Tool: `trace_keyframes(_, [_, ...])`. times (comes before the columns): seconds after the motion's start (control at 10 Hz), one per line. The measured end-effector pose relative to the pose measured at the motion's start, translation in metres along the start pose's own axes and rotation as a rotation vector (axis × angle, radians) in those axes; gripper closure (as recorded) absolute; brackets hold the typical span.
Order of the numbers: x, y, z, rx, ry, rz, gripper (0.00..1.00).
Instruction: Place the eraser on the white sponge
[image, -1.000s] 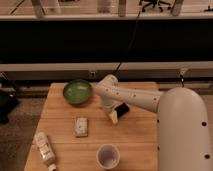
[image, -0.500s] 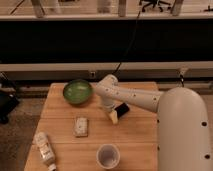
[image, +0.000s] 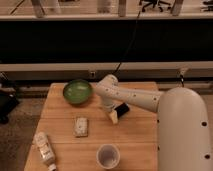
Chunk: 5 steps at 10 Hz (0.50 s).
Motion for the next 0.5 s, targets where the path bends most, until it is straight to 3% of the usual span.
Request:
trace_keyframes(0.2, [0.0, 0.001, 0.0, 0.001, 0.001, -0.001, 0.2])
trace_keyframes(0.4, [0.014, 0.012, -0.011, 0.038, 0.015, 0.029, 0.2])
trace_keyframes(0.5, [0.03, 0.021, -0.024, 0.077, 0.022, 0.046, 0.2])
